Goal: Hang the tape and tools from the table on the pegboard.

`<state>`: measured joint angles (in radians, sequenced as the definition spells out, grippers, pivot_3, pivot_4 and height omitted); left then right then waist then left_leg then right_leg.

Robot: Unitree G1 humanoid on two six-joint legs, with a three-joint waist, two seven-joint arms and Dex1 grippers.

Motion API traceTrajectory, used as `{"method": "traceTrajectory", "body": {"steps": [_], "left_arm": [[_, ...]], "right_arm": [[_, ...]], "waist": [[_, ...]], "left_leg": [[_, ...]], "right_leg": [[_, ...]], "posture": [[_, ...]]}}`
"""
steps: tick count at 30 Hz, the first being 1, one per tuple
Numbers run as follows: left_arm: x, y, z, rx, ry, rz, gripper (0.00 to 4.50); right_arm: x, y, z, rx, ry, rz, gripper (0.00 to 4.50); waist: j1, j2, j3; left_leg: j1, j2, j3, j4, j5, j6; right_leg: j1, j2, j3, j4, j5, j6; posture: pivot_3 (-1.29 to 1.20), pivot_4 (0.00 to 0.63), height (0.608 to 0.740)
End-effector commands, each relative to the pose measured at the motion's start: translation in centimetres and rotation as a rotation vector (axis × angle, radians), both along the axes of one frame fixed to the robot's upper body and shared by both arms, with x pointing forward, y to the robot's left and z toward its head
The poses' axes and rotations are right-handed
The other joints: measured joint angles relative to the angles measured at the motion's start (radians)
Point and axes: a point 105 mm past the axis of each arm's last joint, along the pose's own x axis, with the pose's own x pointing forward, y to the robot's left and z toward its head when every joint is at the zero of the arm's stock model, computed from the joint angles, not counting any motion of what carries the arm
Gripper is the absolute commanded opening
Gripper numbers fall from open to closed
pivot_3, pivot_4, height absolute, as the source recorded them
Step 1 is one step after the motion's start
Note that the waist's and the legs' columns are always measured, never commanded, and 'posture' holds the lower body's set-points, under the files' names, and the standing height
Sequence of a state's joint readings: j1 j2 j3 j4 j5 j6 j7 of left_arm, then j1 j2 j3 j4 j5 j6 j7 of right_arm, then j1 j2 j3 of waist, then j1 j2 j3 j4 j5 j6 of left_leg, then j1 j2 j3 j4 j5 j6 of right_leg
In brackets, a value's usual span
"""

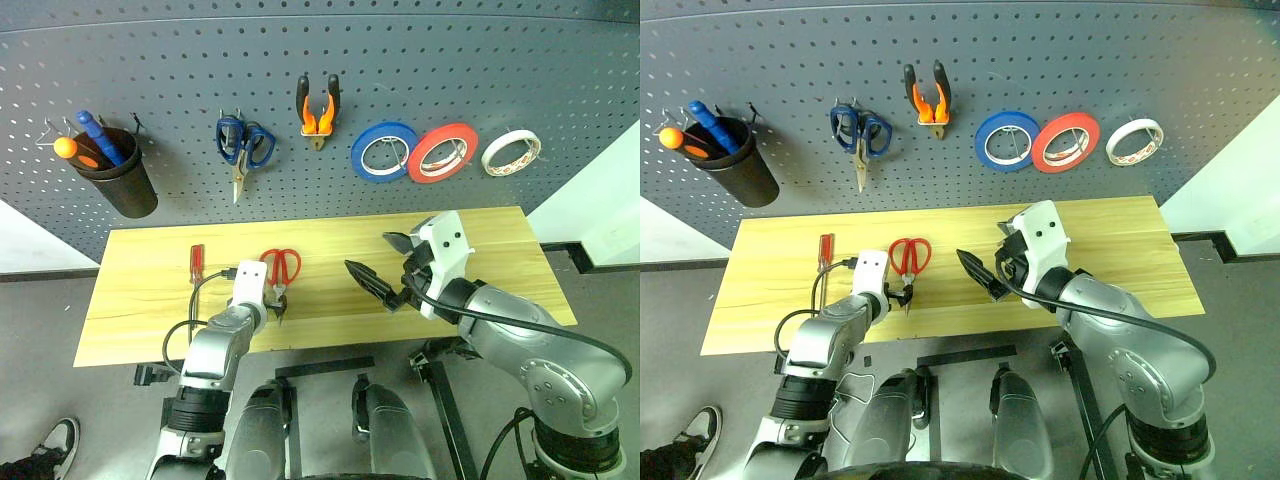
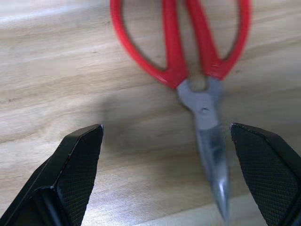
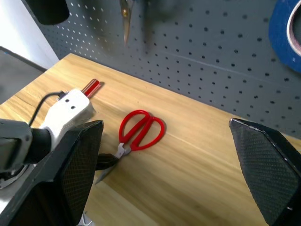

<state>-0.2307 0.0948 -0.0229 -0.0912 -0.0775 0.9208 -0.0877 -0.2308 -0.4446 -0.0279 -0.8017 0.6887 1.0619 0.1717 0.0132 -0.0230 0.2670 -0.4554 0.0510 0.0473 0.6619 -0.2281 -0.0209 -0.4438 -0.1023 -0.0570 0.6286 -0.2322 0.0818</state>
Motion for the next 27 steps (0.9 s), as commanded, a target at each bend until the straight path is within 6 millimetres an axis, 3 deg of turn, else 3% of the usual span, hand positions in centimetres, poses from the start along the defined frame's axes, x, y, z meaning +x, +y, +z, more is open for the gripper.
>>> {"method": "traceTrajectory", "body": {"steps": [1, 5, 11, 16, 27], "left_arm": [[0.4, -0.5, 2.1, -0.032, -0.095, -0.038, 4.50], [1.6, -0.7, 2.5, -0.017, -0.131, -0.025, 4.50], [3.0, -2.8, 0.1, 0.032, -0.059, -0.025, 4.50], [2.6, -5.2, -0.8, 0.044, -0.022, -0.072, 4.50], [1.4, -3.9, -2.4, 0.112, 0.047, -0.023, 4.50]], "right_arm": [[-0.3, 0.0, 0.5, -0.007, -0.038, -0.001, 4.48], [-0.3, 0.1, 0.4, -0.005, -0.036, 0.000, 4.48], [-0.3, 0.3, 0.6, -0.002, -0.041, 0.006, 4.48], [-0.4, 0.3, 0.6, -0.003, -0.040, 0.006, 4.48], [-0.3, 0.2, 0.4, -0.012, -0.041, -0.004, 4.48]], "waist": [[0.001, 0.000, 0.001], [0.001, 0.001, 0.001], [0.001, -0.001, 0.002], [0.000, -0.001, 0.004], [0.000, -0.001, 0.004]], "left_leg": [[0.000, 0.000, 0.000, 0.000, 0.000, 0.000], [-0.003, 0.000, 0.000, 0.000, 0.000, 0.000], [-0.004, -0.003, 0.000, 0.000, -0.001, 0.001], [-0.004, -0.003, 0.000, 0.000, -0.001, 0.002], [-0.004, -0.002, 0.000, 0.000, -0.001, 0.003]], "right_leg": [[0.000, 0.000, 0.000, 0.000, 0.000, 0.000], [-0.001, 0.000, 0.000, -0.001, 0.000, 0.000], [-0.002, 0.000, -0.001, -0.001, 0.000, 0.002], [-0.002, 0.000, -0.001, -0.001, -0.001, 0.004], [-0.002, -0.001, -0.001, -0.001, -0.001, 0.004]], "posture": [[0.02, 0.287, 0.716], [0.02, 0.285, 0.716], [0.01, 0.294, 0.716], [0.01, 0.296, 0.716], [0.01, 0.295, 0.716]]}}
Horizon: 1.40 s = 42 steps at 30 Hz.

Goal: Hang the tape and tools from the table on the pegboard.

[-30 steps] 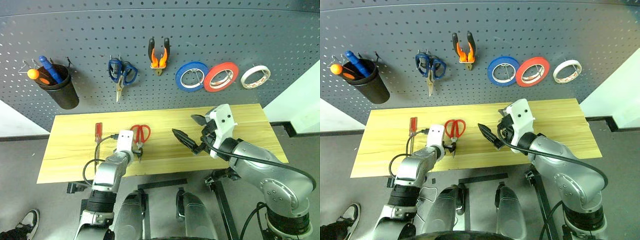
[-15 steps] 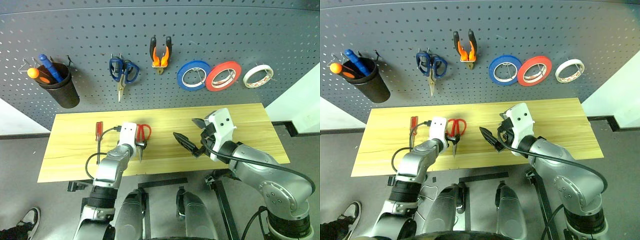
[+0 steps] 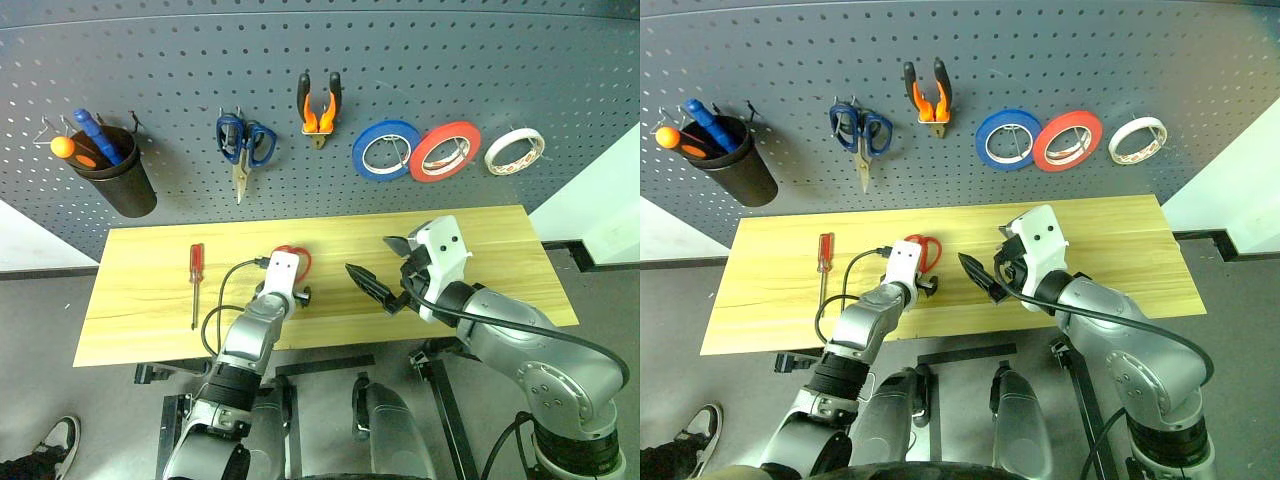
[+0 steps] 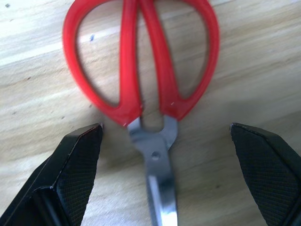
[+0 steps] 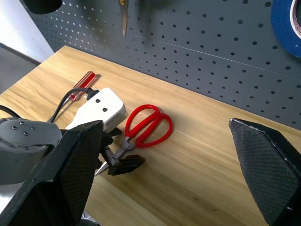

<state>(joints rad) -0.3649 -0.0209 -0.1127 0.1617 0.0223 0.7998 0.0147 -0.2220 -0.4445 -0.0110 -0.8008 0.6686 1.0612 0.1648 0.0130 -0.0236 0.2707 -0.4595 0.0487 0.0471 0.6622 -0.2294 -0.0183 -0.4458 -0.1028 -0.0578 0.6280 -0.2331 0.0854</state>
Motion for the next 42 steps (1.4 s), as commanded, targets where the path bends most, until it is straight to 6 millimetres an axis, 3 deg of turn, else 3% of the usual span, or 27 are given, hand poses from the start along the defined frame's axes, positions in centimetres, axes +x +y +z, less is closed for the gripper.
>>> {"method": "traceTrajectory", "body": {"steps": [1, 2, 5, 14, 20, 27, 34, 42], "left_arm": [[-1.1, 0.5, -1.7, 0.029, 0.066, 0.014, 4.50], [-1.1, 0.5, -1.8, 0.031, 0.072, 0.013, 4.50], [-1.3, 0.5, -2.1, 0.032, 0.081, 0.014, 3.91], [-1.2, 0.3, -2.2, 0.029, 0.088, 0.010, 1.06], [-1.0, 0.2, -2.0, 0.023, 0.074, 0.003, 1.05], [-0.5, -0.5, -0.3, 0.059, -0.058, -0.071, 1.05], [-0.3, -0.6, 3.8, 0.160, -0.334, -0.148, 1.05], [-0.7, -1.0, 6.2, 0.252, -0.532, -0.239, 1.05]], "right_arm": [[-0.3, 0.2, 0.9, 0.002, -0.050, 0.007, 4.48], [-0.3, 0.2, 0.9, 0.001, -0.050, 0.007, 4.48], [-0.3, 0.2, 0.9, 0.000, -0.052, 0.006, 4.50], [-0.1, 0.2, 1.0, -0.002, -0.057, 0.002, 4.50], [0.2, 0.3, 1.0, -0.002, -0.064, 0.002, 4.50], [0.6, 0.1, 1.0, -0.009, -0.077, 0.000, 4.50], [1.4, -0.6, 1.5, -0.029, -0.118, -0.024, 4.50], [2.1, -1.2, 2.0, -0.040, -0.158, -0.046, 4.50]], "waist": [[0.000, 0.000, 0.000], [0.000, 0.000, 0.000], [0.000, 0.000, 0.000], [0.001, 0.000, 0.000], [0.001, 0.000, 0.000], [0.001, 0.000, 0.000], [0.001, 0.000, -0.001], [0.001, 0.001, -0.005]], "left_leg": [[0.000, 0.000, 0.000, 0.000, 0.000, 0.000], [0.000, 0.000, 0.000, 0.000, 0.000, 0.000], [0.000, 0.000, 0.000, 0.000, 0.000, 0.000], [0.000, 0.000, 0.000, 0.000, 0.000, 0.000], [0.000, 0.000, 0.000, 0.000, 0.000, 0.000], [0.000, 0.000, 0.000, 0.000, 0.000, 0.000], [-0.002, 0.000, 0.001, 0.000, 0.000, 0.000], [-0.002, -0.002, 0.004, 0.000, 0.000, 0.000]], "right_leg": [[0.000, 0.000, 0.000, 0.000, 0.000, 0.000], [0.000, 0.000, 0.000, 0.000, 0.000, 0.000], [0.000, 0.000, 0.000, 0.000, 0.000, 0.000], [0.000, -0.001, 0.000, 0.000, 0.000, -0.001], [0.000, -0.001, 0.000, 0.000, 0.000, -0.001], [0.000, -0.001, 0.000, -0.001, 0.000, -0.001], [-0.001, -0.001, 0.000, -0.002, 0.001, 0.002], [0.000, 0.000, -0.001, -0.002, 0.002, 0.004]], "posture": [[0.01, 0.295, 0.716], [0.01, 0.295, 0.716], [0.01, 0.296, 0.716], [0.01, 0.294, 0.716], [0.01, 0.291, 0.716], [0.01, 0.257, 0.716], [0.00, 0.206, 0.716], [0.00, 0.161, 0.716]]}}
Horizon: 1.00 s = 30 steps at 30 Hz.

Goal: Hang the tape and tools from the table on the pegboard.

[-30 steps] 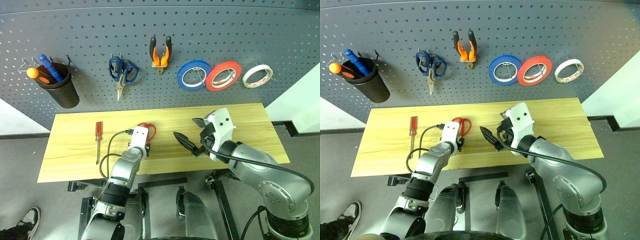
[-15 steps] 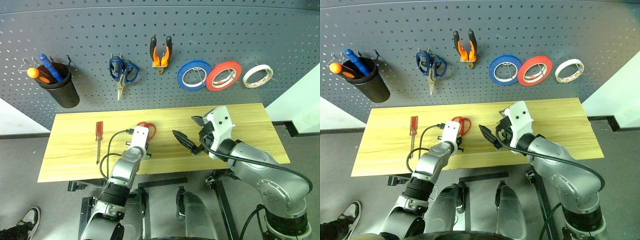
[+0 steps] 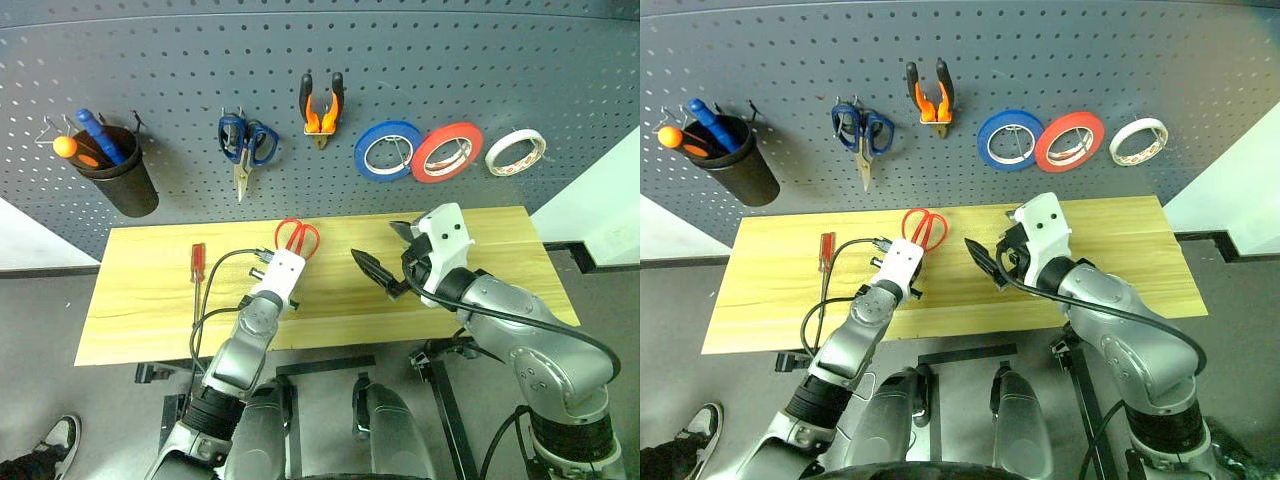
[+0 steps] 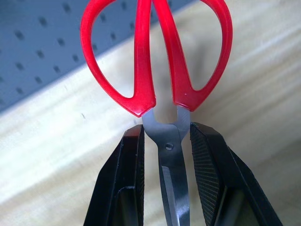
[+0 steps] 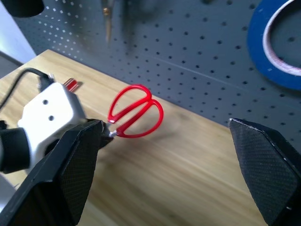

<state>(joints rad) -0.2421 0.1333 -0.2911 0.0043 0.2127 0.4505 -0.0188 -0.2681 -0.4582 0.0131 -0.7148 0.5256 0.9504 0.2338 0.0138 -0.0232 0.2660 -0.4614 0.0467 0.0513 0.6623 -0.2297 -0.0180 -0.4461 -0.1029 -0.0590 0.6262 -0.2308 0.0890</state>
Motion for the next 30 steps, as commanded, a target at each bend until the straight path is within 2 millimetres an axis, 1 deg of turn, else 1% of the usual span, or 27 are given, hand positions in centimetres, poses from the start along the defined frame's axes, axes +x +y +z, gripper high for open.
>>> {"method": "traceTrajectory", "body": {"steps": [1, 4, 8, 10, 12, 13, 18, 20, 22, 25, 30], "left_arm": [[-0.4, -1.3, 2.4, 0.028, -0.156, -0.085, 1.05], [-1.6, -1.5, 3.8, 0.095, -0.330, -0.168, 1.05], [-3.7, -1.5, 5.3, 0.070, -0.512, -0.216, 1.05], [-4.5, -1.2, 6.2, 0.058, -0.600, -0.218, 1.05], [-5.0, -0.6, 7.5, -0.013, -0.676, -0.192, 1.05], [-5.2, -0.1, 8.0, -0.017, -0.716, -0.174, 1.05], [-4.6, 2.4, 9.6, 0.023, -0.836, -0.038, 1.05], [-4.4, 3.0, 9.9, 0.047, -0.855, -0.006, 1.05], [-4.2, 3.6, 10.0, 0.061, -0.862, 0.023, 1.05], [-3.9, 5.0, 10.1, 0.104, -0.876, 0.089, 1.05], [-3.5, 5.8, 10.1, 0.122, -0.874, 0.125, 1.05]], "right_arm": [[0.2, -0.4, 1.2, -0.003, -0.067, -0.009, 4.50], [0.4, -0.6, 1.6, -0.011, -0.090, -0.012, 4.50], [0.7, -1.1, 1.9, -0.022, -0.108, -0.026, 4.50], [0.7, -1.1, 2.0, -0.027, -0.113, -0.025, 4.50], [0.8, -1.2, 2.1, -0.032, -0.115, -0.023, 4.50], [0.8, -1.2, 2.1, -0.035, -0.116, -0.023, 4.50], [0.9, -1.4, 2.0, -0.047, -0.112, -0.024, 4.50], [0.9, -1.5, 1.9, -0.050, -0.111, -0.024, 4.50], [0.9, -1.5, 1.9, -0.053, -0.111, -0.023, 4.50], [0.8, -1.6, 1.8, -0.058, -0.108, -0.024, 4.50], [0.8, -1.6, 1.8, -0.061, -0.106, -0.023, 4.50]], "waist": [[0.000, 0.000, -0.001], [0.000, 0.001, -0.011], [-0.002, 0.004, -0.027], [0.000, 0.005, -0.033], [-0.001, 0.005, -0.036], [-0.001, 0.005, -0.038], [-0.001, 0.006, -0.050], [-0.001, 0.006, -0.051], [-0.001, 0.006, -0.054], [-0.002, 0.006, -0.056], [-0.002, 0.006, -0.056]], "left_leg": [[0.000, 0.000, 0.000, 0.000, 0.000, 0.000], [0.000, 0.000, 0.000, 0.000, 0.000, 0.000], [0.000, 0.000, 0.001, 0.000, 0.000, 0.000], [0.001, 0.000, 0.001, 0.001, 0.000, 0.000], [0.001, 0.000, 0.001, 0.002, 0.000, 0.000], [0.001, 0.001, 0.001, 0.003, 0.000, 0.000], [0.002, 0.001, 0.001, 0.004, 0.000, 0.000], [0.002, 0.000, 0.001, 0.004, 0.000, 0.000], [0.002, 0.000, 0.001, 0.004, 0.000, 0.000], [0.002, 0.000, 0.002, 0.005, 0.000, 0.000], [0.004, 0.000, 0.001, 0.005, 0.000, 0.000]], "right_leg": [[0.000, 0.000, 0.000, 0.000, 0.000, 0.000], [0.000, 0.000, 0.000, 0.001, 0.001, 0.001], [0.000, 0.000, 0.000, 0.001, 0.001, 0.002], [0.000, 0.000, 0.000, 0.001, 0.002, 0.002], [0.001, 0.000, 0.000, 0.001, 0.002, 0.001], [0.002, 0.000, 0.000, 0.001, 0.002, 0.001], [0.002, 0.000, 0.000, 0.002, 0.002, 0.001], [0.002, 0.001, 0.000, 0.003, 0.002, 0.001], [0.003, 0.001, 0.000, 0.004, 0.003, 0.002], [0.003, 0.001, 0.000, 0.004, 0.003, 0.002], [0.004, 0.001, 0.000, 0.005, 0.003, 0.003]], "posture": [[0.00, 0.152, 0.716], [0.00, 0.139, 0.716], [-0.01, 0.126, 0.716], [-0.01, 0.127, 0.716], [-0.02, 0.128, 0.716], [-0.02, 0.129, 0.716], [-0.02, 0.131, 0.716], [-0.02, 0.130, 0.716], [-0.02, 0.131, 0.716], [-0.02, 0.135, 0.716], [-0.02, 0.143, 0.716]]}}
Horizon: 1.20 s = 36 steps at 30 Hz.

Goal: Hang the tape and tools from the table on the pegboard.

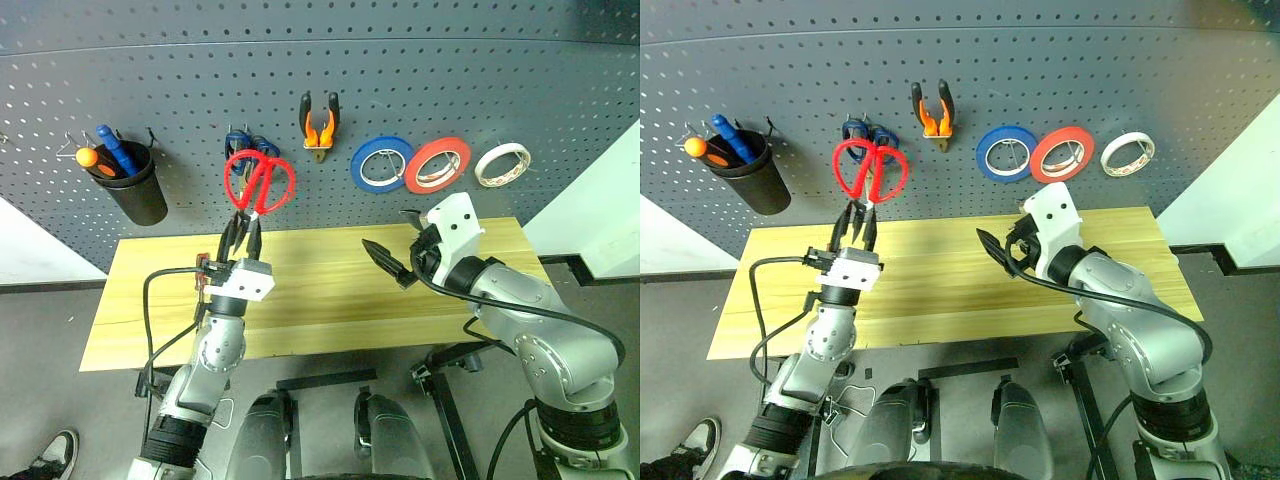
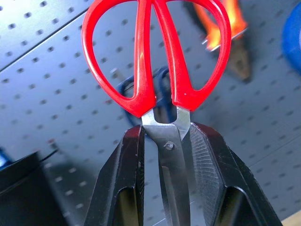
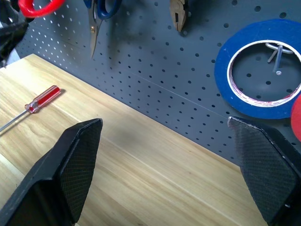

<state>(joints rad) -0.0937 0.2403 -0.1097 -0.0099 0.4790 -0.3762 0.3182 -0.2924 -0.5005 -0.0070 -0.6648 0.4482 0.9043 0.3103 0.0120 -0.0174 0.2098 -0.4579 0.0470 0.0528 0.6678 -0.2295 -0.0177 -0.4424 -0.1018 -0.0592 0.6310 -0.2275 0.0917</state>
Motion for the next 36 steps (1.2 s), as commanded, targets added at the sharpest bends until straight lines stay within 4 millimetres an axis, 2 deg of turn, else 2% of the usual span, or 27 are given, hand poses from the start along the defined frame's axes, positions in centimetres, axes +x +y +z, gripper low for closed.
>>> {"method": "traceTrajectory", "body": {"steps": [1, 10, 17, 27, 36], "left_arm": [[0.2, 0.6, 1.0, -0.005, -0.042, 0.030, 1.05], [1.9, 1.9, 1.8, 0.001, -0.055, 0.063, 1.05], [3.0, 1.9, 2.3, -0.011, -0.060, 0.067, 1.05], [3.4, 2.0, 1.7, -0.006, -0.041, 0.073, 1.05], [4.1, 1.5, 1.8, -0.019, -0.036, 0.065, 1.05]], "right_arm": [[-0.3, -0.2, 1.3, -0.001, -0.059, -0.003, 4.50], [-0.7, -0.1, 1.0, 0.004, -0.048, -0.002, 4.50], [-0.9, -0.1, 1.1, 0.013, -0.048, -0.004, 4.50], [-2.9, 1.8, 4.2, 0.154, -0.167, 0.142, 4.50], [-3.6, 2.3, 4.6, 0.170, -0.192, 0.187, 4.50]], "waist": [[0.000, 0.000, 0.000], [0.000, 0.000, 0.000], [-0.001, 0.000, 0.000], [-0.002, 0.000, 0.000], [-0.002, 0.000, 0.000]], "left_leg": [[0.000, 0.000, 0.000, 0.000, 0.000, 0.000], [0.001, 0.000, 0.000, 0.001, 0.000, 0.000], [0.002, 0.000, 0.000, 0.001, 0.000, 0.000], [0.011, 0.000, 0.000, 0.001, 0.000, 0.000], [0.014, 0.001, 0.000, 0.001, 0.000, 0.000]], "right_leg": [[0.000, 0.000, 0.000, 0.000, 0.000, 0.000], [0.001, 0.000, 0.000, 0.001, 0.000, 0.000], [0.002, 0.000, 0.000, 0.001, 0.000, 0.000], [0.009, 0.000, 0.000, 0.001, 0.000, 0.000], [0.012, 0.000, 0.001, 0.001, 0.000, 0.000]], "posture": [[-0.02, 0.144, 0.716], [-0.02, 0.162, 0.716], [-0.03, 0.169, 0.716], [-0.04, 0.175, 0.716], [-0.04, 0.172, 0.716]]}}
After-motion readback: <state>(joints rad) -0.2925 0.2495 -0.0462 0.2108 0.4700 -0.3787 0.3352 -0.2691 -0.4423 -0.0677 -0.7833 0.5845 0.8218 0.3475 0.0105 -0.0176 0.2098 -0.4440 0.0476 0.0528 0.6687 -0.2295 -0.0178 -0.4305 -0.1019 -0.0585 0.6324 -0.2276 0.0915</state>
